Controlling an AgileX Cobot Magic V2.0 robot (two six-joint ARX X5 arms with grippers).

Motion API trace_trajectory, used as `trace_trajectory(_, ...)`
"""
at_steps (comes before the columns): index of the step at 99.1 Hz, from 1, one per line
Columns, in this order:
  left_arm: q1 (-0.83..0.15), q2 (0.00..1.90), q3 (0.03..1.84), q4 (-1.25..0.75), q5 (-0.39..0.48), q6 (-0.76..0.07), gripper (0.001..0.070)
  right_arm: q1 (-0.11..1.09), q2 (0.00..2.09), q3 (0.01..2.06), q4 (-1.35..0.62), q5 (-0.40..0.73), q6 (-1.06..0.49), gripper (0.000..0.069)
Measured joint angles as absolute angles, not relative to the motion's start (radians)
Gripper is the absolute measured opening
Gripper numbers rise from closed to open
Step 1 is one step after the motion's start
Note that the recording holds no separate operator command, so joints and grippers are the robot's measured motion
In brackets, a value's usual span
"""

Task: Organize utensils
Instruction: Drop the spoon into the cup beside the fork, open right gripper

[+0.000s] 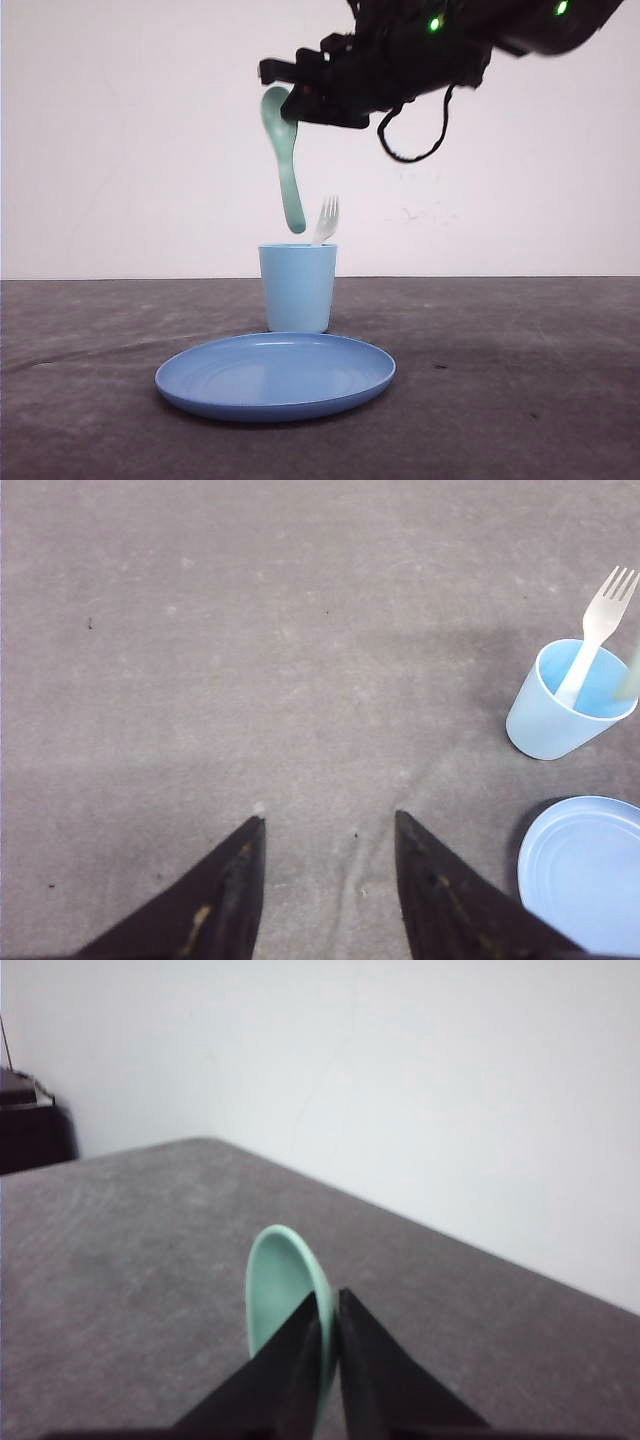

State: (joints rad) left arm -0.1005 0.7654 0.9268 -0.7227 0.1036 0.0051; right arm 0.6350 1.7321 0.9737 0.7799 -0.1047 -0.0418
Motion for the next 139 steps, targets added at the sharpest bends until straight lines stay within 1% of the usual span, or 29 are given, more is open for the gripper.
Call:
trace_trajectory(31, -0.101, 0.765, 0.927, -0.723, 0.104, 0.008, 0.0236, 0.635, 1.855, 1.034, 0.773, -0.104, -0.062, 0.0021)
trace_trajectory(60, -0.101, 0.765, 0.927, -0.722, 0.104, 0.009, 0.0236, 0.635, 1.889, 1.051, 0.668, -0.104, -0.081, 0.0021)
trace_trajectory(77, -0.101, 0.765, 0.927, -0.722, 0.104, 0.009, 0.0236, 0.635, 1.897, 1.051, 0.655, -0.103, -0.082, 0.0028)
trace_trajectory(82, -0.101, 0.765, 0.927, -0.722, 0.104, 0.009, 0.0236, 0.635, 1.897, 1.051, 0.654, -0.103, -0.082, 0.0054)
trace_trajectory(104, -0.101, 0.765, 0.927, -0.722, 0.104, 0.009, 0.0236, 0.635, 1.897, 1.051, 0.662, -0.104, -0.082, 0.0221)
trace_trajectory(121, -0.101, 0.765, 0.927, -0.722, 0.104, 0.009, 0.0236, 0.635, 1.886, 1.051, 0.692, -0.106, -0.082, 0.0373)
trace_trajectory(128, -0.101, 0.765, 0.927, -0.722, 0.104, 0.009, 0.0236, 0.635, 1.861, 1.051, 0.674, -0.106, -0.081, 0.0402)
trace_trajectory(139, -0.101, 0.765, 0.927, -0.722, 0.103, 0.010, 0.0236, 0.635, 1.782, 1.051, 0.598, -0.130, -0.066, 0.0414)
